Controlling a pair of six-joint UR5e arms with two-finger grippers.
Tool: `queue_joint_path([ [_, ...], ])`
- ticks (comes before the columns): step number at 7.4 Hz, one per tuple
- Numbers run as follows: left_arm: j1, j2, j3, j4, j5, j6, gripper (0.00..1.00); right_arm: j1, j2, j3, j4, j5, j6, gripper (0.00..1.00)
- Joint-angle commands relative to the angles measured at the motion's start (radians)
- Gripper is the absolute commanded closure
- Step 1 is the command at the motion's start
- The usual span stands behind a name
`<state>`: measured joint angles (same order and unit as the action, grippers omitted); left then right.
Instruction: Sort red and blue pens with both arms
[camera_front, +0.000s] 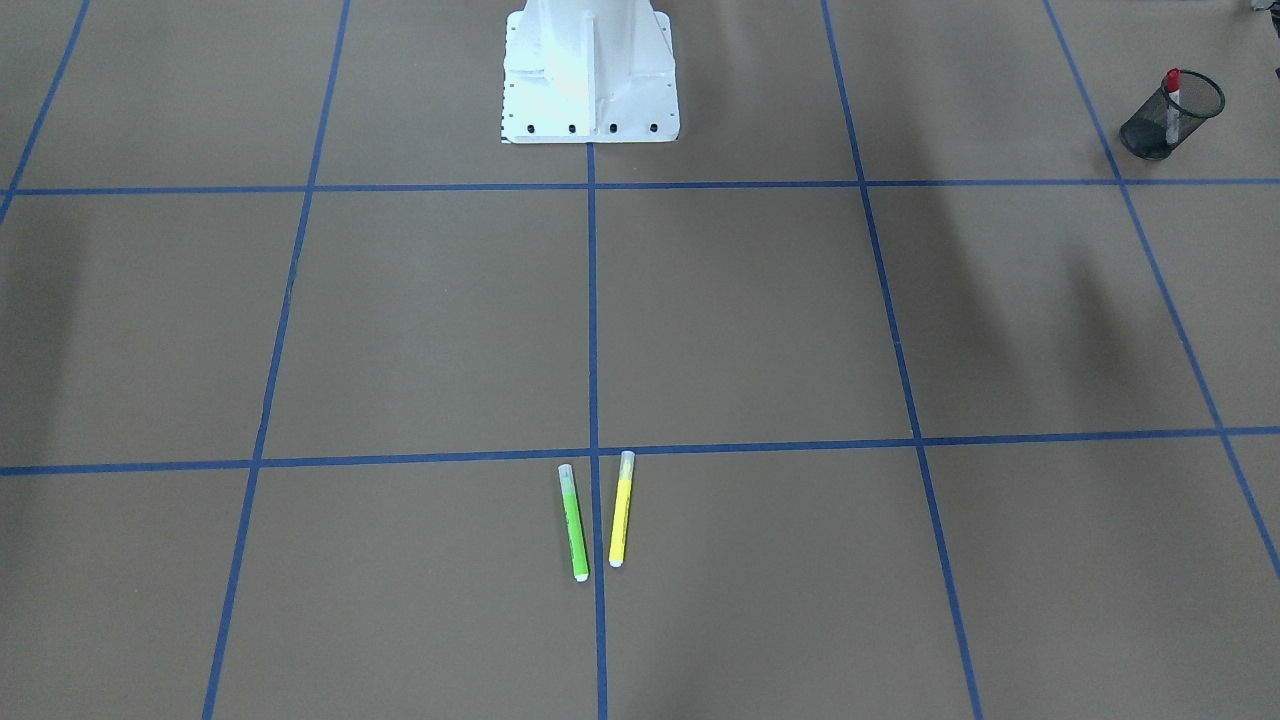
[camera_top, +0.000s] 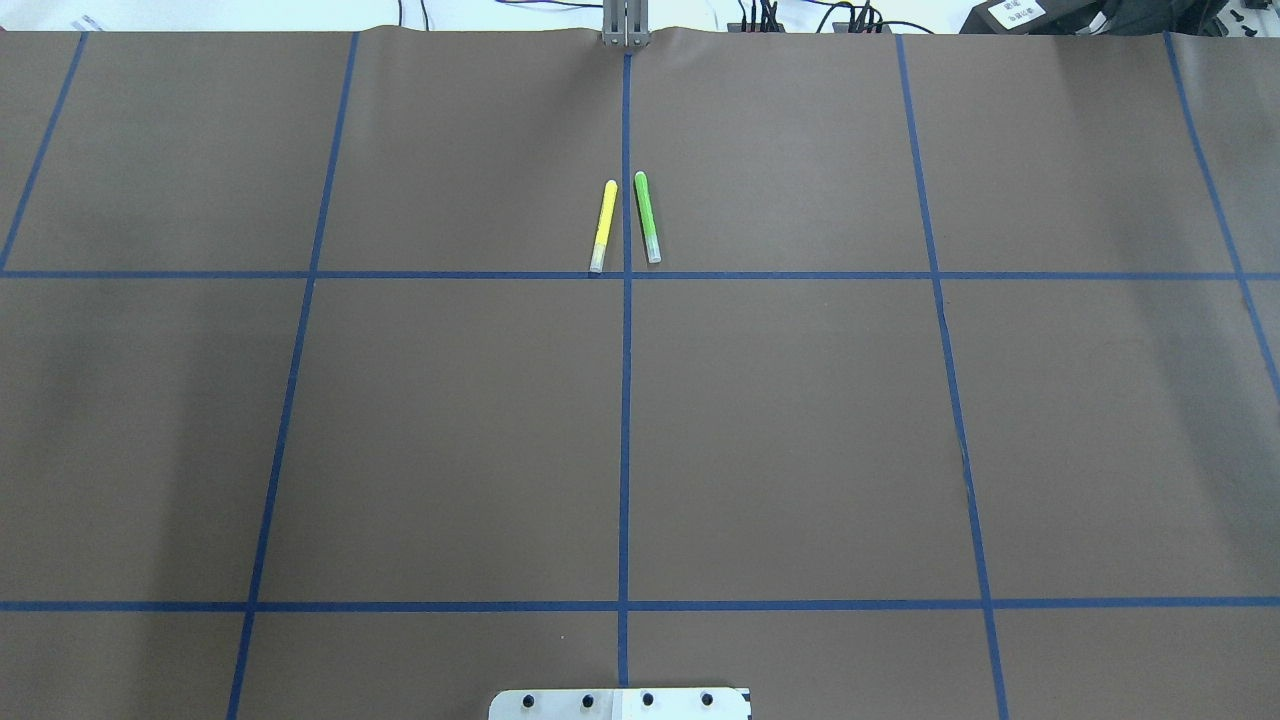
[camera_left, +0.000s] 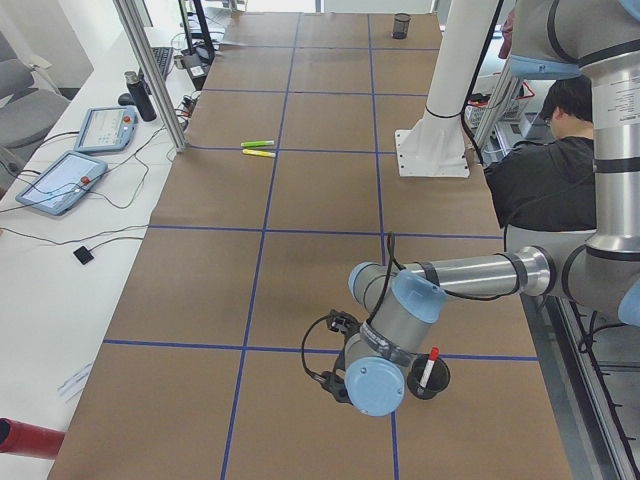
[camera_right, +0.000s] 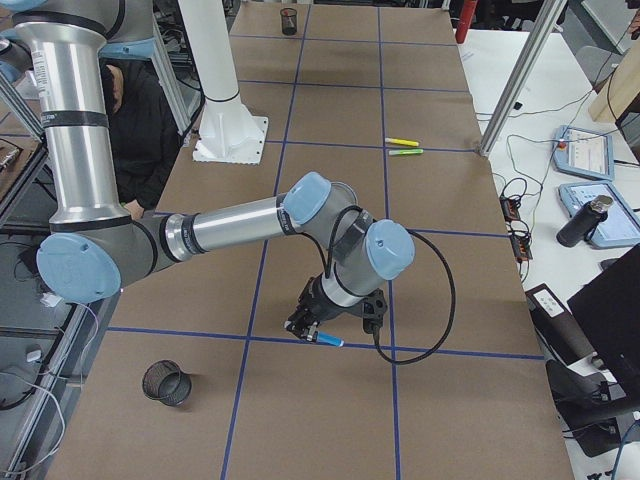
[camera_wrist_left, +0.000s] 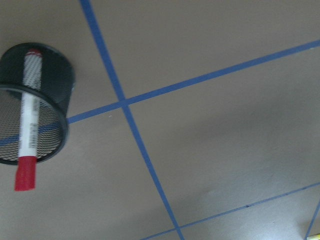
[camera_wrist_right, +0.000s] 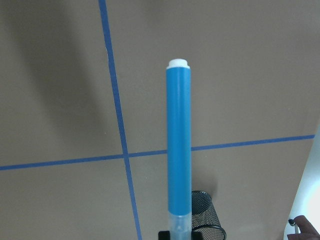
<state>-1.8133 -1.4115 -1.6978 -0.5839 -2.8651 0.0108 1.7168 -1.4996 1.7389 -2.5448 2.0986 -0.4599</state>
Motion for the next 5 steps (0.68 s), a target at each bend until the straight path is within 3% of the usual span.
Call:
queue_joint_path([
  [1,0.073,-0.124,0.006,-0.071,0.000,-0.012,0.00,0.048,-0.089,-0.002,-0.011,-0.009,-0.014,1.00],
  [3,0.104,-0.201,0.009,-0.176,0.000,-0.140,0.00,0.090,-0.218,-0.006,-0.012,-0.008,-0.131,1.00],
  [5,0.153,-0.201,0.012,-0.410,-0.002,-0.347,0.00,0.145,-0.306,-0.007,-0.055,-0.009,-0.161,1.00],
])
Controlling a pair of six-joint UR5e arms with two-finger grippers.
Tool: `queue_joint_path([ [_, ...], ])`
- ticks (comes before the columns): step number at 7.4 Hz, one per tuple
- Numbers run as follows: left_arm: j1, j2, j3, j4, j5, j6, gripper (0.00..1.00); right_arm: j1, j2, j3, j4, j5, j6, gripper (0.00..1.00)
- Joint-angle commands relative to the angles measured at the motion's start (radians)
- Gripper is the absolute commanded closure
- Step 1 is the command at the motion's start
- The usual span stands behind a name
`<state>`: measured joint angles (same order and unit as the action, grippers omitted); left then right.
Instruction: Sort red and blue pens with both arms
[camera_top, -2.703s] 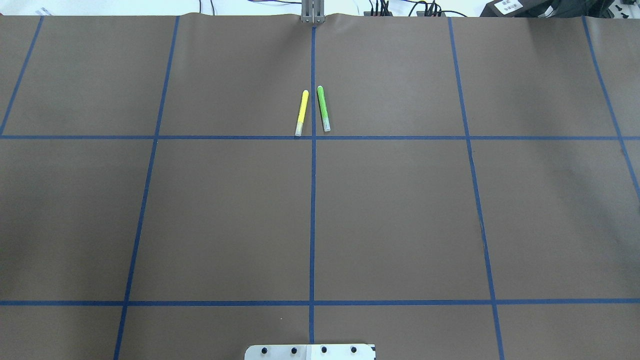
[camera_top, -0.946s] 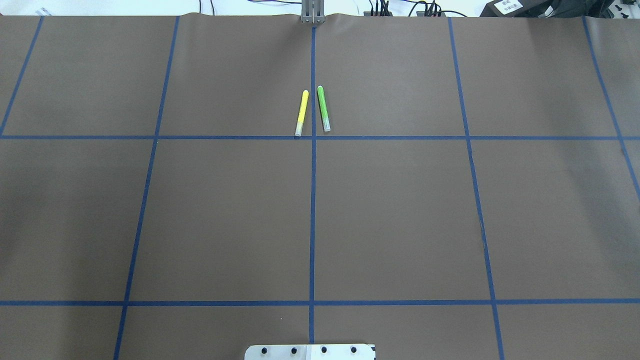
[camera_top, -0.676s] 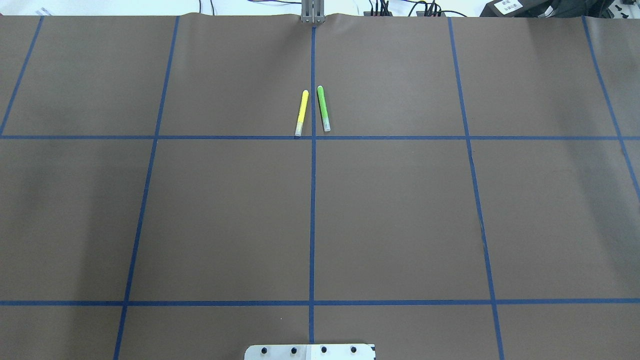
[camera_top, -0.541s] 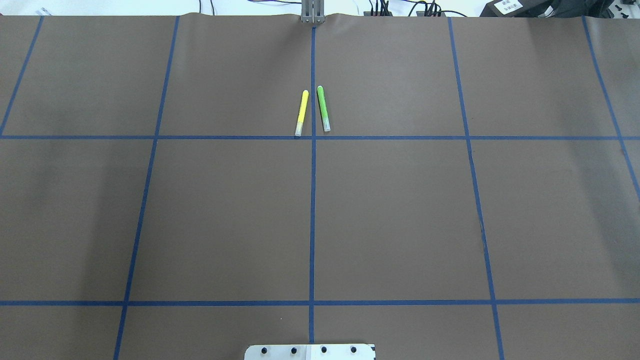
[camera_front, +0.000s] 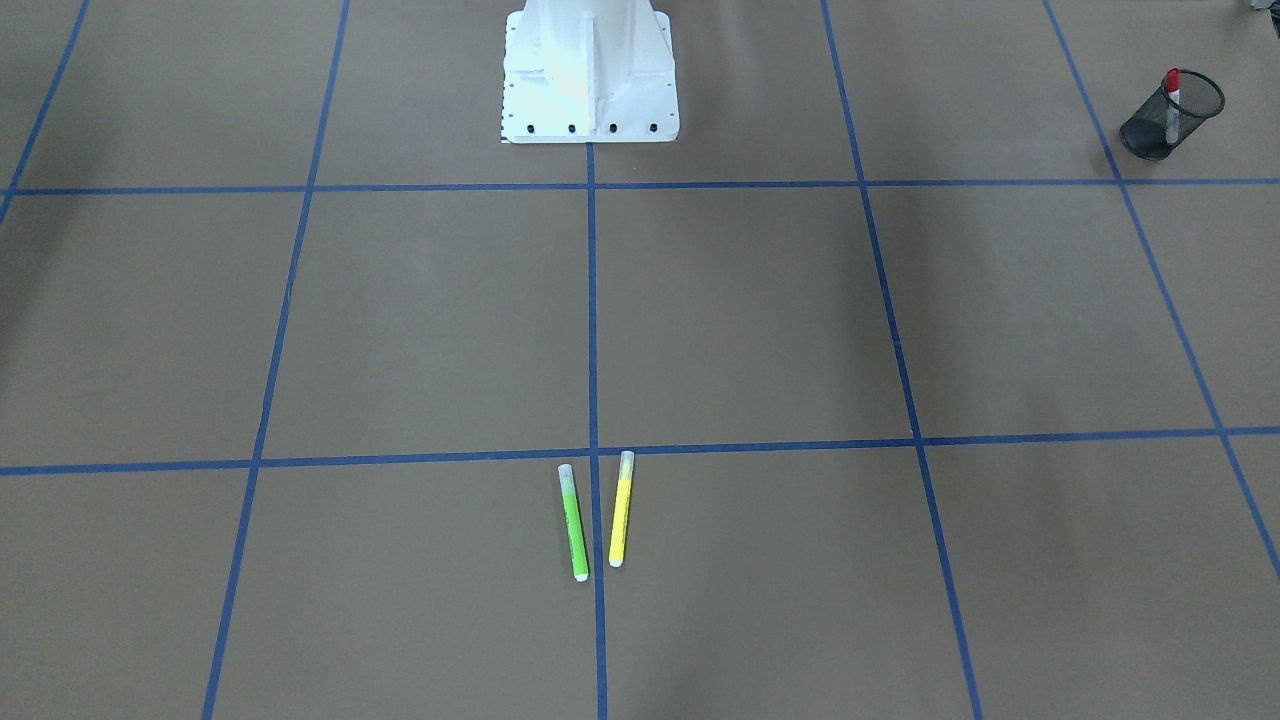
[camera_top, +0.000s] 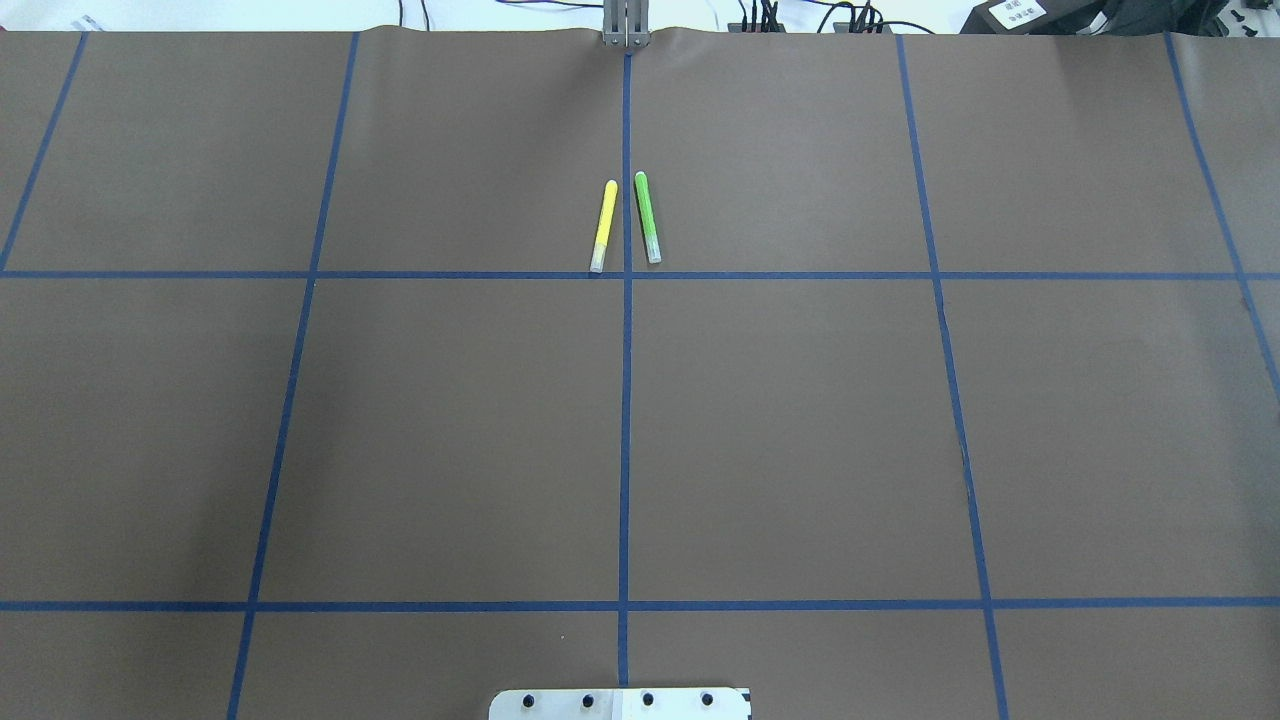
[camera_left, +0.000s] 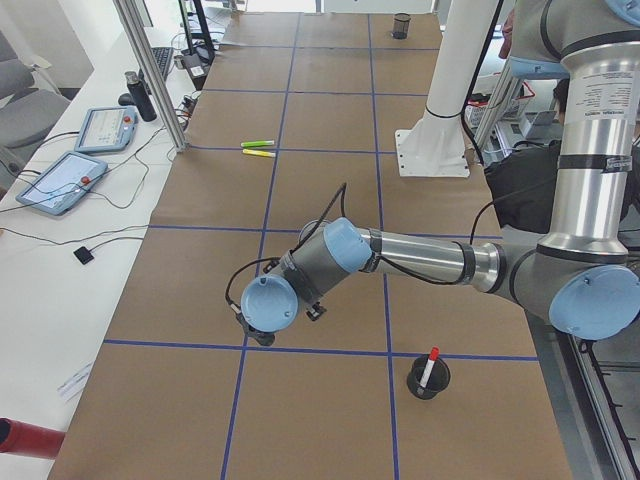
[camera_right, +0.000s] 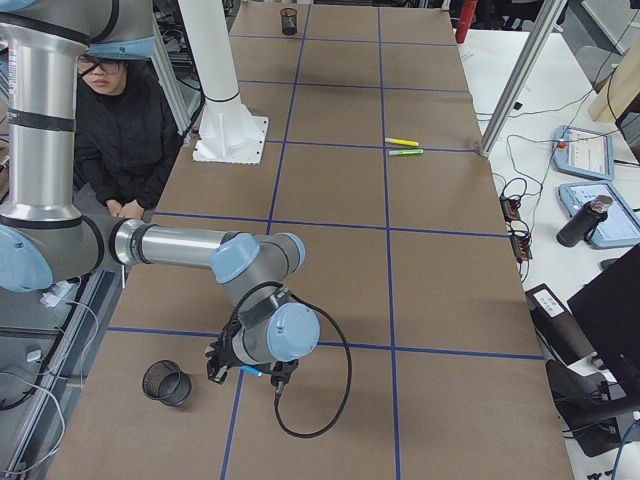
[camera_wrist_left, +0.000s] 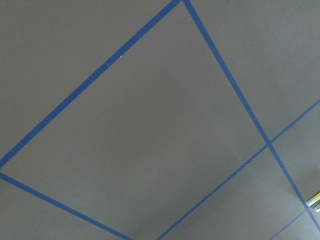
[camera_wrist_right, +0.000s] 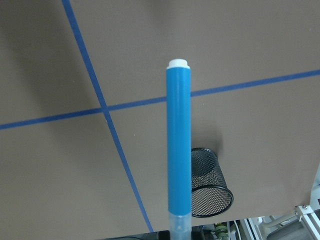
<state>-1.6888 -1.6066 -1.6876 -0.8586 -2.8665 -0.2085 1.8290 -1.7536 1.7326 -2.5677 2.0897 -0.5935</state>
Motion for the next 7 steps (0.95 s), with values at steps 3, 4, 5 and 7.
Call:
queue_joint_path([
  [3,0.040,-0.007,0.000,-0.258,0.001,-0.238,0.00,0.160,-0.144,-0.028,-0.166,-0.028,-0.072,1.00],
  [4,0.043,-0.007,-0.003,-0.276,0.001,-0.258,0.00,0.188,-0.147,-0.042,-0.233,-0.051,-0.072,1.00],
  [5,0.044,-0.007,-0.006,-0.278,0.001,-0.262,0.00,0.219,-0.144,-0.091,-0.244,-0.054,-0.072,1.00],
  [7,0.044,-0.013,-0.007,-0.278,0.001,-0.262,0.00,0.227,-0.136,-0.191,-0.235,-0.051,-0.062,1.00],
])
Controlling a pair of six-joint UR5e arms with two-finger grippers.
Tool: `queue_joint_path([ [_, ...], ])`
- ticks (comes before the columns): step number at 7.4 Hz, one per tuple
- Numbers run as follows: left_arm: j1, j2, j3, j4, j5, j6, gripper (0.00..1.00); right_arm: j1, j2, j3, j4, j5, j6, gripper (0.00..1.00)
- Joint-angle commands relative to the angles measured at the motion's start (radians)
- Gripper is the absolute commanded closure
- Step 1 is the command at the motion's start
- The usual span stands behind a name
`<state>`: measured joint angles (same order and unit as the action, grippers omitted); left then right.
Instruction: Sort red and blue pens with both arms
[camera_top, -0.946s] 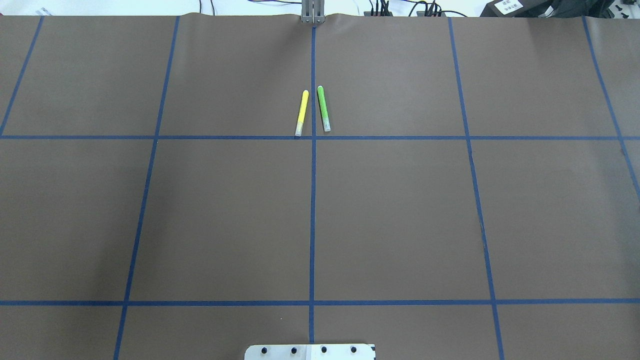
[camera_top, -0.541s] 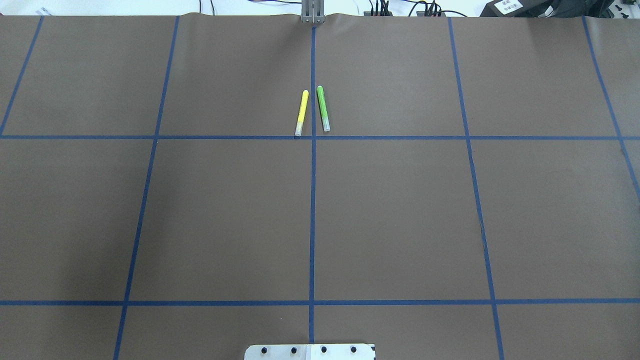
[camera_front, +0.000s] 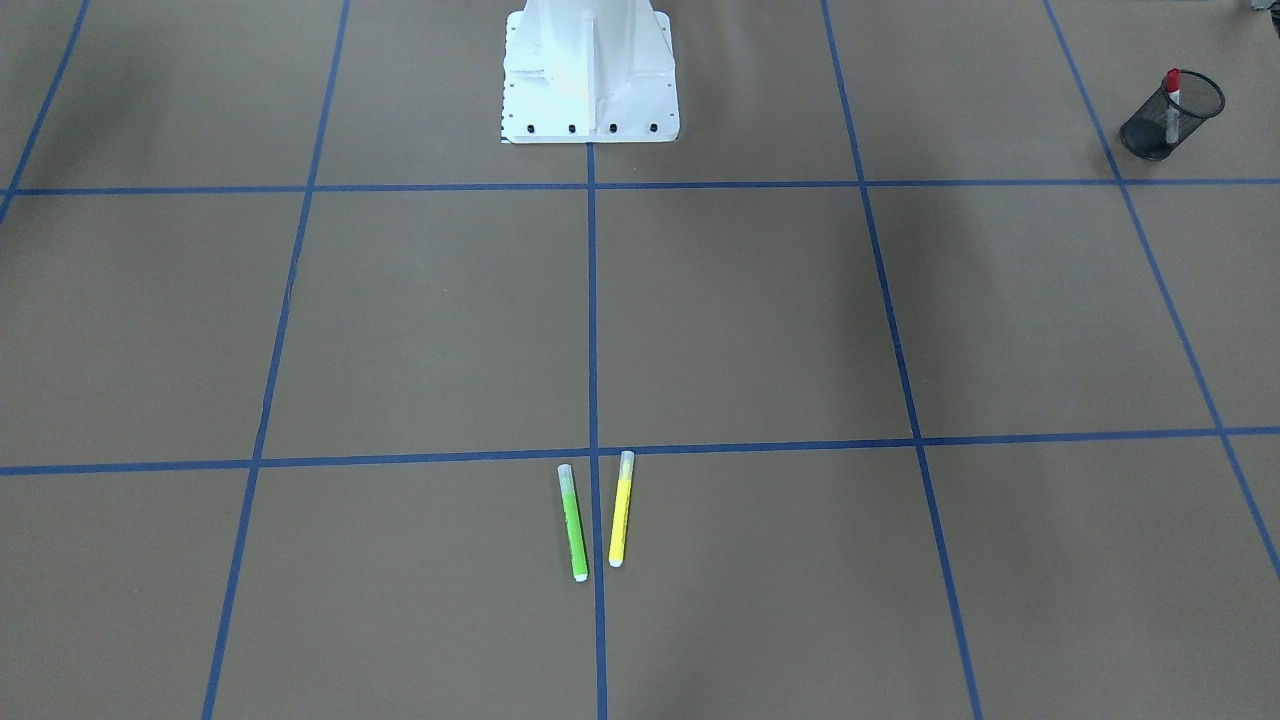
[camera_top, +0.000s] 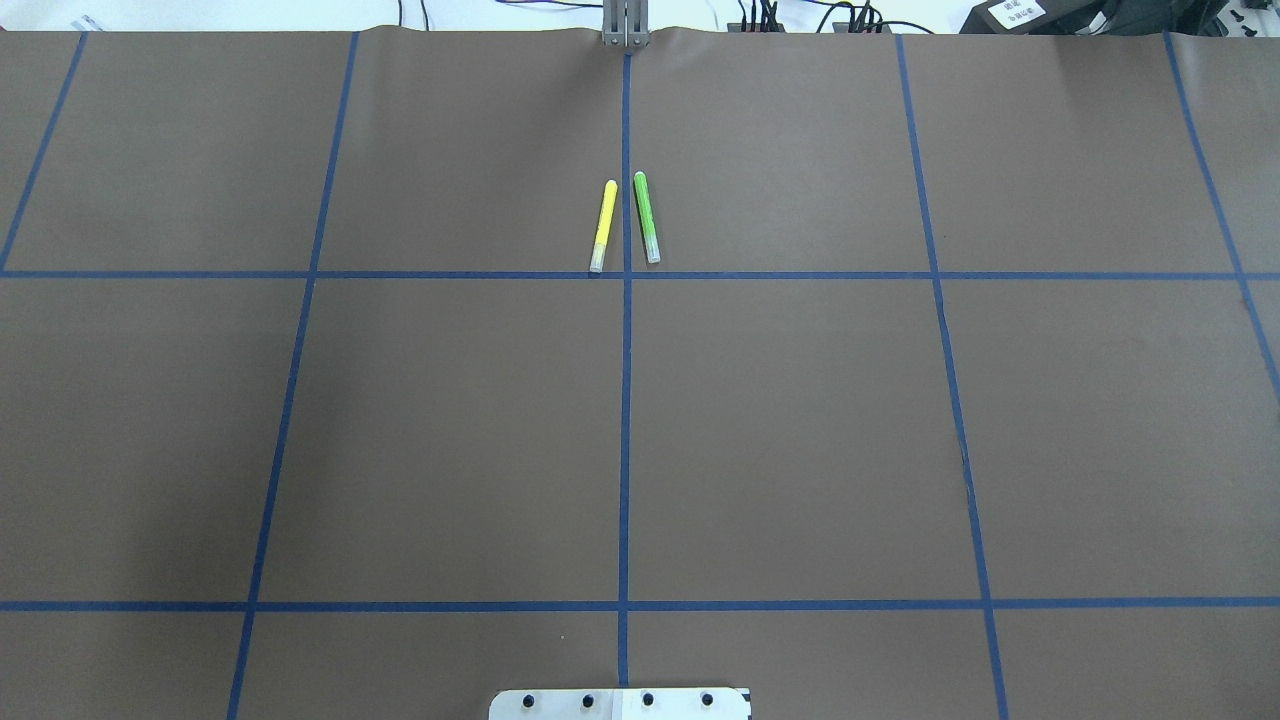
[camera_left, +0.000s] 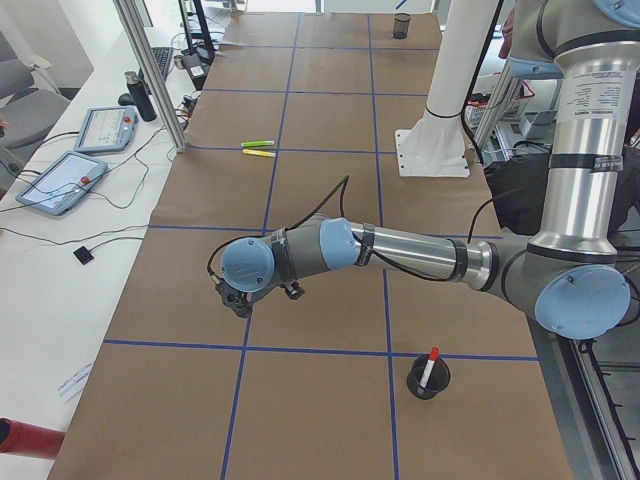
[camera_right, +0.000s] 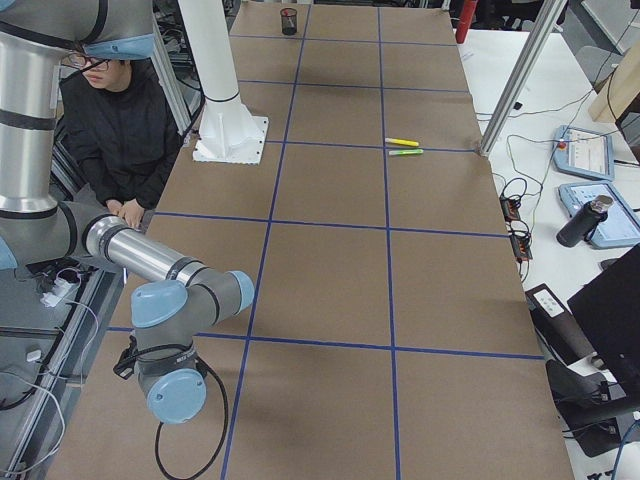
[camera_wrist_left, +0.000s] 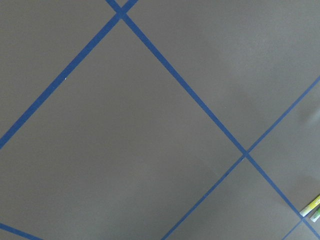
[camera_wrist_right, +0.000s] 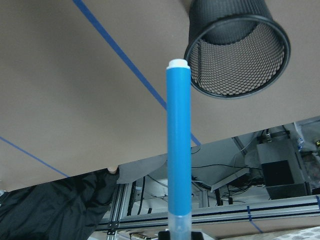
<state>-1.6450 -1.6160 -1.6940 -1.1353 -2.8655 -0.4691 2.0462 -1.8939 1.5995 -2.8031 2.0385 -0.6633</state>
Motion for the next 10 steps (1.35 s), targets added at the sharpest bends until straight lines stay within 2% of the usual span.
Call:
queue_joint_path([
  [1,0.001,-0.005,-0.001,-0.001,0.000,-0.002,0.00,0.012,0.006,-0.085,0.000,0.005,0.008,1.00],
  [3,0.001,-0.007,-0.006,-0.001,0.000,-0.002,0.00,0.025,0.002,-0.105,0.000,0.008,0.013,1.00],
  [5,0.001,-0.009,-0.018,-0.014,0.002,-0.029,0.00,0.026,0.006,-0.142,0.081,0.008,0.016,1.00],
  [6,0.001,-0.007,-0.018,-0.014,0.000,-0.031,0.00,0.026,0.010,-0.145,0.082,0.008,0.019,1.00],
  [7,0.001,-0.007,-0.018,-0.014,0.000,-0.029,0.00,0.026,0.012,-0.145,0.082,0.008,0.021,0.92],
  [8,0.001,-0.007,-0.018,-0.014,0.000,-0.029,0.00,0.031,0.012,-0.144,0.097,0.008,0.021,0.35],
  [9,0.001,-0.007,-0.018,-0.014,0.000,-0.031,0.00,0.040,0.013,-0.141,0.137,0.006,0.024,0.01],
  [10,0.002,-0.007,-0.016,-0.015,0.002,-0.029,0.00,0.042,0.042,-0.144,0.184,0.005,0.056,0.00],
])
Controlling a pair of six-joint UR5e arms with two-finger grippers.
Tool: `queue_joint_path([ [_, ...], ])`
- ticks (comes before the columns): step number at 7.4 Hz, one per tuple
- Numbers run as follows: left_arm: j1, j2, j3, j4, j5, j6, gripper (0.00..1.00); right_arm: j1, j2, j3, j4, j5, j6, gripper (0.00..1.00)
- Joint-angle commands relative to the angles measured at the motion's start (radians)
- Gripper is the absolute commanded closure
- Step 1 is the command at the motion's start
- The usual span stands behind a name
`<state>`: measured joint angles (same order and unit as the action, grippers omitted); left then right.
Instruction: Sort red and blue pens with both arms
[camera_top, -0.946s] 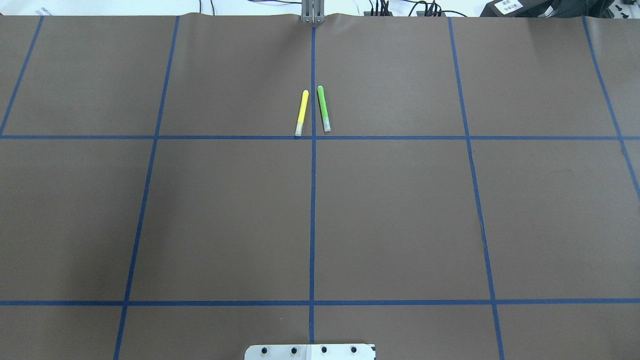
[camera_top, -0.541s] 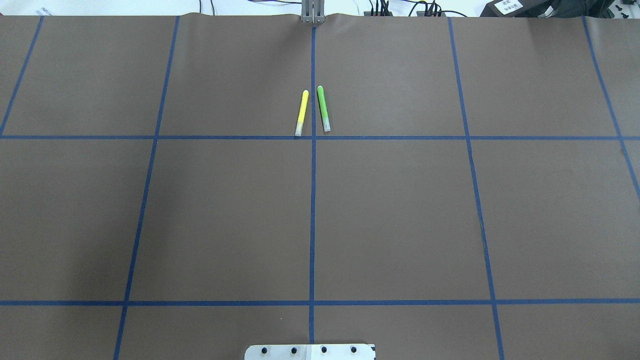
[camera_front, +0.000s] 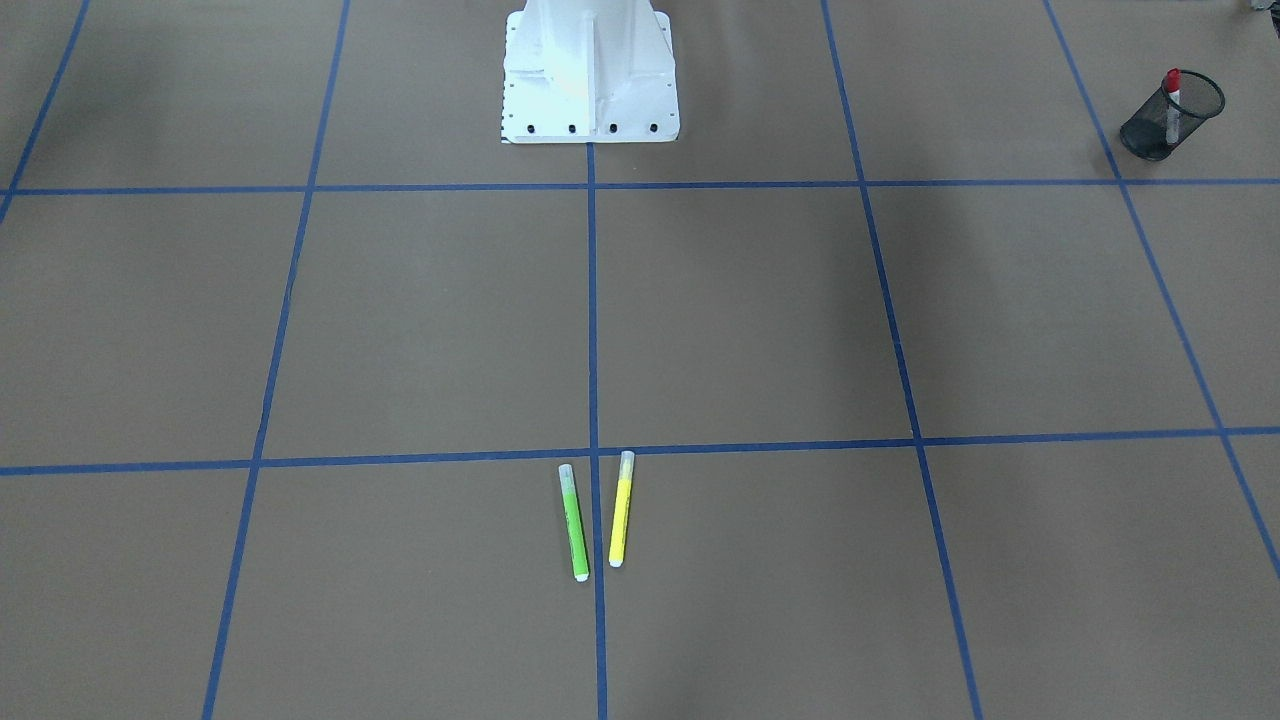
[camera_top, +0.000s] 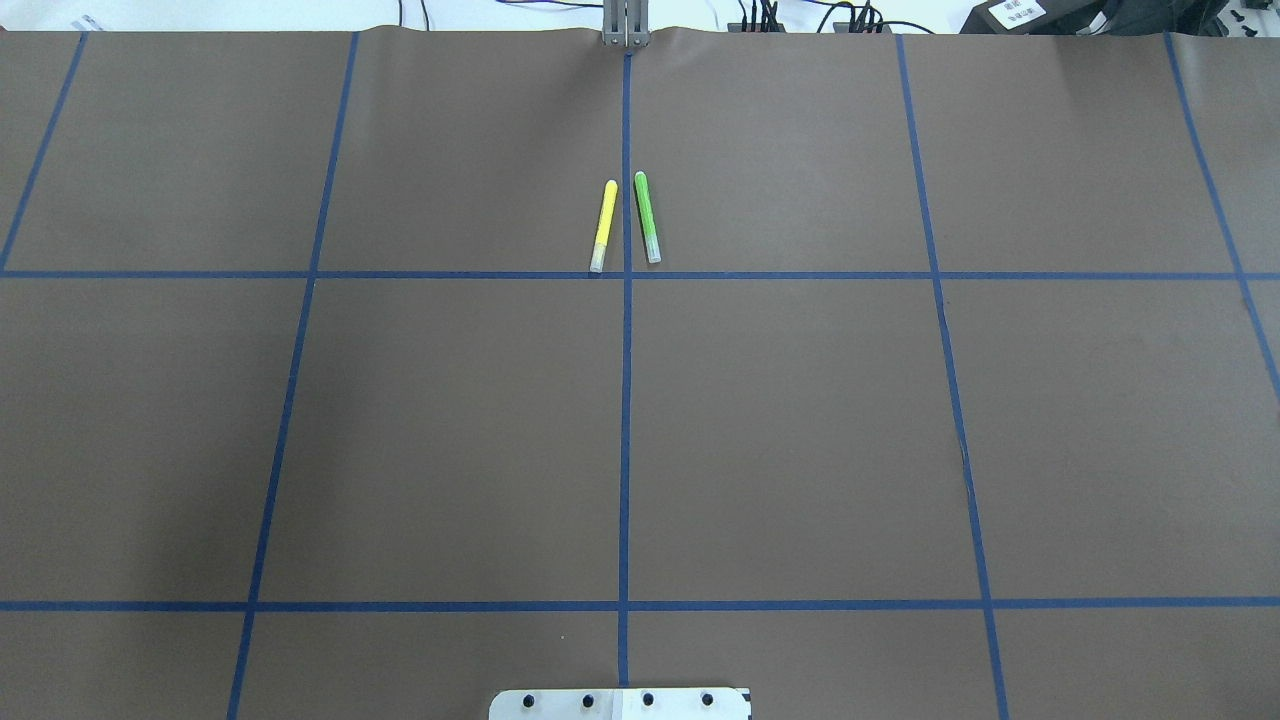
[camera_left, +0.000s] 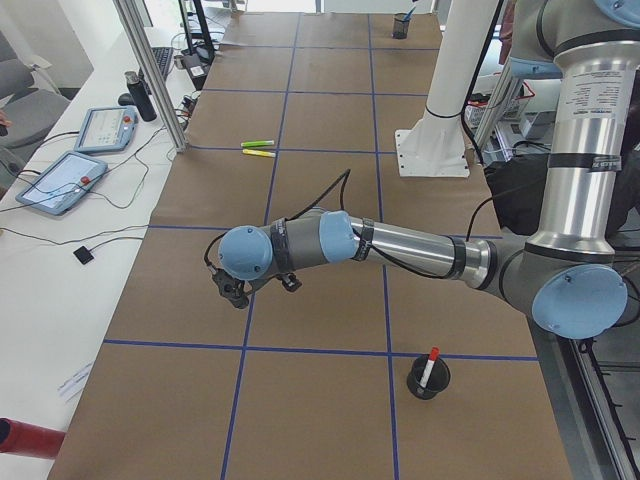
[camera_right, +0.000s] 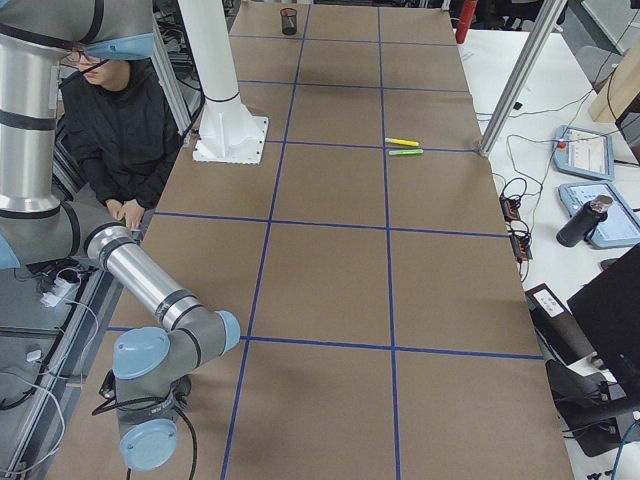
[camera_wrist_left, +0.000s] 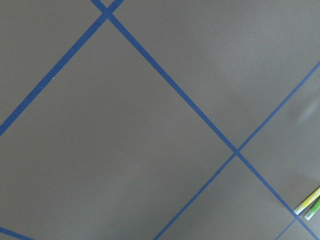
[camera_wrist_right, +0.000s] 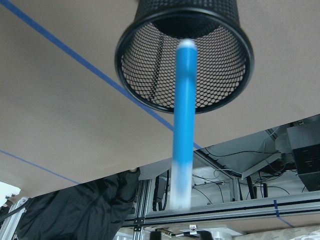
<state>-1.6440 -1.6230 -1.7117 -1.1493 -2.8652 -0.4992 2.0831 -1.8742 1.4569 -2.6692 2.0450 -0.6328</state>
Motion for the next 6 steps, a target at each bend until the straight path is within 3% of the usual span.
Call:
queue_joint_path([
  [1,0.001,0.000,0.001,-0.001,0.010,0.001,0.00,0.005,0.032,0.005,0.133,-0.003,0.071,0.00],
  [4,0.001,0.000,0.003,-0.042,0.033,0.004,0.00,0.005,0.148,0.031,0.206,0.062,0.153,0.00],
  [6,0.035,0.014,0.006,-0.227,0.252,0.002,0.00,-0.014,0.162,0.069,0.419,0.148,0.250,0.00],
])
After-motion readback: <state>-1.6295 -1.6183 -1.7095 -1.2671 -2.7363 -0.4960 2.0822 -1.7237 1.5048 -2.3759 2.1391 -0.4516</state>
